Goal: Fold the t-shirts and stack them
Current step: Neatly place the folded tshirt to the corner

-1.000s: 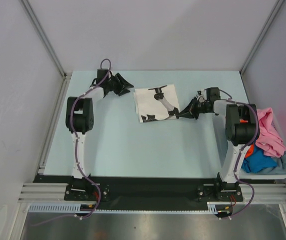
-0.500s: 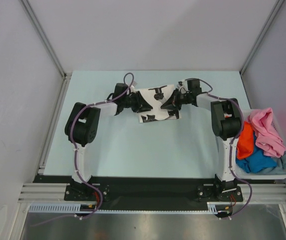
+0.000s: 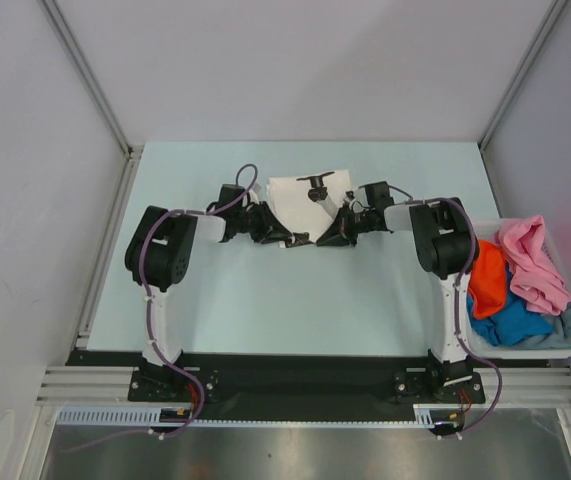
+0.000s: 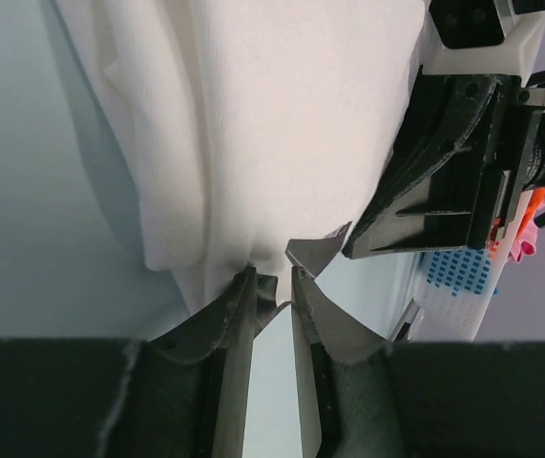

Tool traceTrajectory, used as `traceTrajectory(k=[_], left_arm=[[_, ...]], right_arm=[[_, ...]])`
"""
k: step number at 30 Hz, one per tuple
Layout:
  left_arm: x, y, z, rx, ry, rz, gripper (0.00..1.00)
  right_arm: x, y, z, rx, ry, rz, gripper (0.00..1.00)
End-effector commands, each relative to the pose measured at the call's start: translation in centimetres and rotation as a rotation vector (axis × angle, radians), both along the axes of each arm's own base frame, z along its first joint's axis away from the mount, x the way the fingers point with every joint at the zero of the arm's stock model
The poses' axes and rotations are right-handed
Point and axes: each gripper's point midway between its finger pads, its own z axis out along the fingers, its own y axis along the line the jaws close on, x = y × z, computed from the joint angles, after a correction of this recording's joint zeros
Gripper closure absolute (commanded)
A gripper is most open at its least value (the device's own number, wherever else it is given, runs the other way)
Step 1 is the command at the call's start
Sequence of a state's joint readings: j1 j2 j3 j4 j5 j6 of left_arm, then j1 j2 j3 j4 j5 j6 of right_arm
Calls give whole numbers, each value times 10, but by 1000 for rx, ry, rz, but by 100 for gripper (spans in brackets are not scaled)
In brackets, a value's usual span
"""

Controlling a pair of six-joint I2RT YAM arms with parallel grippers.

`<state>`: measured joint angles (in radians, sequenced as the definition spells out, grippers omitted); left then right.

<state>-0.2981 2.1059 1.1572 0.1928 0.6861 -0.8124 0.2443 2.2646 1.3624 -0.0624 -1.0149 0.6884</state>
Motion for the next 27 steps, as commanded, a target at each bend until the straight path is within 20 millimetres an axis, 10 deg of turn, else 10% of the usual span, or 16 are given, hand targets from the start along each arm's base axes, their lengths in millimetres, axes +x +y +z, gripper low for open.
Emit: traceTrajectory(k=[1, 8, 15, 19, 27], left_arm=[[-2, 11, 6, 40, -40, -21, 73], [-4, 12, 46, 52, -125, -77, 70], [-4, 18, 70, 92, -204, -102, 55], [25, 30, 79, 98, -240, -53, 37], [112, 56, 89, 264, -349, -9, 15]], right_arm=[[-3, -25, 15, -26, -31, -37, 100], [45, -58, 87, -38, -237, -146, 94], [114, -82, 90, -185, -375, -189, 44], [136, -85, 95, -204, -403, -202, 25], [126, -96, 98, -283, -362, -224, 20]])
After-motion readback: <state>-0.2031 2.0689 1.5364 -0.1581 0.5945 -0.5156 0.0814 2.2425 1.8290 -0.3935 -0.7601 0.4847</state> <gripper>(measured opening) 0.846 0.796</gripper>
